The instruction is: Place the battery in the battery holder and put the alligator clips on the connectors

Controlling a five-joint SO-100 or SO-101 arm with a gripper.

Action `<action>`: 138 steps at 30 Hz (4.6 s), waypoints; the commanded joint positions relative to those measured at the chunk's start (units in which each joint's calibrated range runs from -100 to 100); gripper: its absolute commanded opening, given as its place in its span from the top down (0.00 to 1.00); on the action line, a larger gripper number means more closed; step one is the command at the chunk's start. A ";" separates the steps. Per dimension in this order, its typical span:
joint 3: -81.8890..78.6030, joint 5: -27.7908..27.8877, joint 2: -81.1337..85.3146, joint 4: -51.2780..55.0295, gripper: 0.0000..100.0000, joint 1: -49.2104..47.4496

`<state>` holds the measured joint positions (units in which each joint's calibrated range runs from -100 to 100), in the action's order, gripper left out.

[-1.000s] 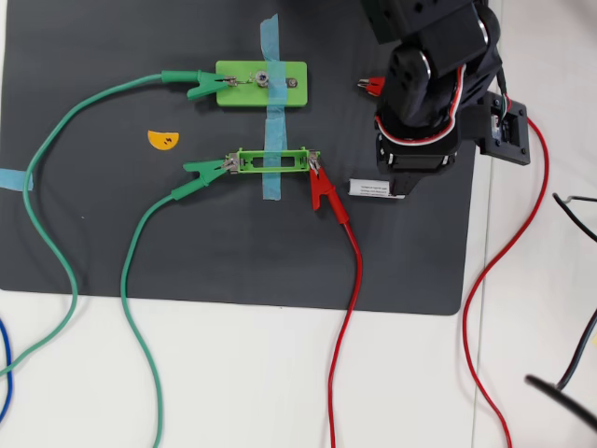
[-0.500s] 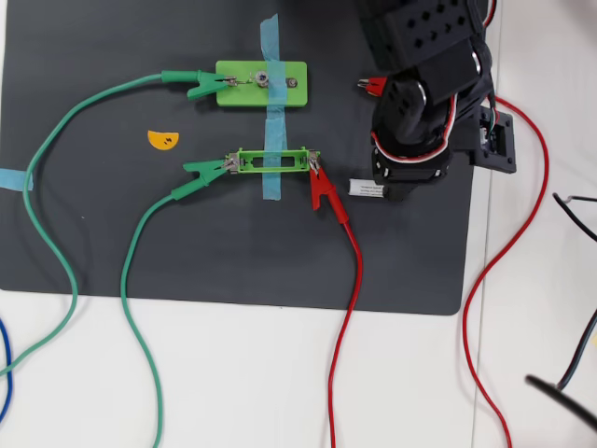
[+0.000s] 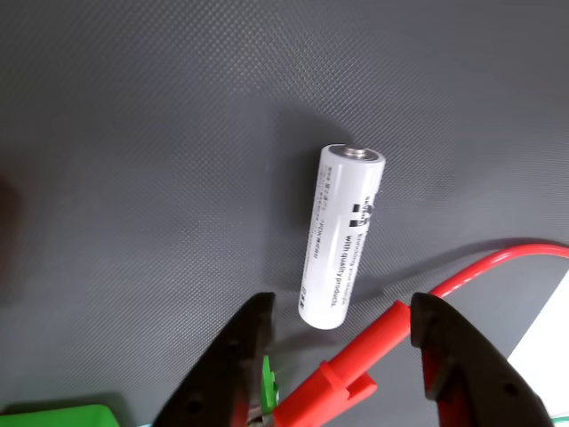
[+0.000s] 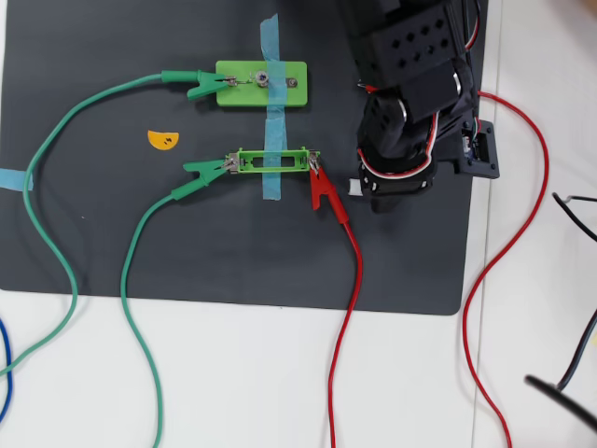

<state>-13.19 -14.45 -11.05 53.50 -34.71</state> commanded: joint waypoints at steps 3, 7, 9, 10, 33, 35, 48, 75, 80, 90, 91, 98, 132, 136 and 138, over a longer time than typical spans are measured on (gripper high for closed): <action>2.40 0.56 -1.16 -0.60 0.85 1.15; 2.49 0.56 -1.33 -0.60 0.85 1.25; 2.49 0.56 -1.42 -0.60 0.85 1.25; 2.49 0.56 -1.42 -0.60 0.85 1.25; 3.02 1.45 -3.97 -0.51 0.85 1.25; 4.16 1.61 -5.42 -0.17 0.85 1.35; 9.42 1.76 -9.50 0.35 0.85 2.66; 11.18 1.76 -10.94 7.31 0.93 2.46; 11.18 1.76 -10.77 7.31 0.98 2.46; 10.74 1.81 -9.24 7.31 0.99 2.66; 10.30 1.81 -7.97 7.31 0.99 2.66; 5.04 3.85 10.07 7.31 0.99 5.59; -17.33 8.43 25.89 6.54 0.99 24.37; -17.24 8.43 25.30 6.54 0.99 24.77; -17.24 8.43 24.95 6.54 0.99 24.77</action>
<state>-30.79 -6.23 12.47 60.70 -10.86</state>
